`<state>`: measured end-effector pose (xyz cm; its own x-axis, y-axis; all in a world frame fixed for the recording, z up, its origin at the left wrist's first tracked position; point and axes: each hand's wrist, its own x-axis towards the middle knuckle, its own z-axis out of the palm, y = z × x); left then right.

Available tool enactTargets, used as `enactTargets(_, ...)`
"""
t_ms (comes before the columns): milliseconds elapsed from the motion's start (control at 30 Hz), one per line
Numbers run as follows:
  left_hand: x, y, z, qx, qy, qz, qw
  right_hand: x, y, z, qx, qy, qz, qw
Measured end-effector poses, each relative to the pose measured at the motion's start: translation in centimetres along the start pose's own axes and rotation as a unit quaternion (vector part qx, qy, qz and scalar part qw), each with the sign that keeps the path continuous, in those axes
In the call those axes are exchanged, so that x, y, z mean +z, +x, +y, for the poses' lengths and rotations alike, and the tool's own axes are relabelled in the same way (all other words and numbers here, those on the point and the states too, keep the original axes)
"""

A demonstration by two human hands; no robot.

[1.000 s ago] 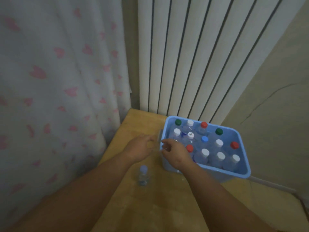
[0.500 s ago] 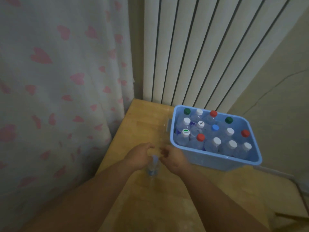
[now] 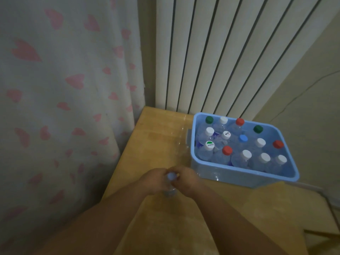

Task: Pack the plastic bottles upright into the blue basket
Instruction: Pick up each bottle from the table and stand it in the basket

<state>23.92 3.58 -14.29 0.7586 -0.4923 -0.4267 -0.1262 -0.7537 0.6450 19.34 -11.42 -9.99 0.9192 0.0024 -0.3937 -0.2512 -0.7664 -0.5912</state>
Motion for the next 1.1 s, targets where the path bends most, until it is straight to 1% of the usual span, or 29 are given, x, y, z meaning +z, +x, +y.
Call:
enactTargets(67,0.3,0.2,-0.3,0.005,-0.019,-0.006,1.0,0.2,0.2,-0.2,-0.013,-0.019,-0.001,1.0)
enactTargets(133,0.5,0.4,-0.5,0.011,-0.034,-0.002,0.999,0.3,0.3,-0.1,-0.018,-0.026,0.016,0.999)
enactTargets(233,0.2,0.7,-0.6,0.026,-0.056,-0.01,0.998,-0.1,-0.1,-0.3,-0.008,-0.009,0.03,0.999)
enactTargets(300,-0.5,0.5,-0.2,0.036,-0.068,-0.017,0.997,-0.8,-0.5,-0.7,-0.004,0.009,0.043,0.999)
enactTargets(433,-2.9,-0.2,1.6,0.067,-0.053,-0.04,0.996,-3.3,-1.4,-2.2,-0.023,0.011,0.08,0.996)
enactTargets(500,-4.3,-0.7,2.5,0.078,-0.082,-0.05,0.992,-4.8,-2.0,-3.2,-0.032,0.024,0.095,0.995)
enactTargets(633,-7.0,-2.2,5.5,0.101,-0.172,-0.054,0.978,-8.2,-3.6,-5.1,-0.041,0.047,0.134,0.989)
enactTargets(733,-8.7,-3.4,7.9,0.13,-0.212,-0.066,0.966,-10.4,-4.8,-6.4,-0.046,0.054,0.165,0.984)
enactTargets(833,-9.7,-4.3,10.2,0.14,-0.255,-0.057,0.955,-12.3,-6.2,-7.5,-0.047,0.074,0.197,0.976)
enactTargets(967,-10.4,-5.3,13.2,0.147,-0.338,-0.051,0.928,-15.0,-7.9,-8.8,-0.058,0.104,0.258,0.959)
enactTargets(1100,-11.1,-6.4,15.8,0.169,-0.368,-0.067,0.912,-17.4,-9.6,-9.2,-0.067,0.119,0.298,0.945)
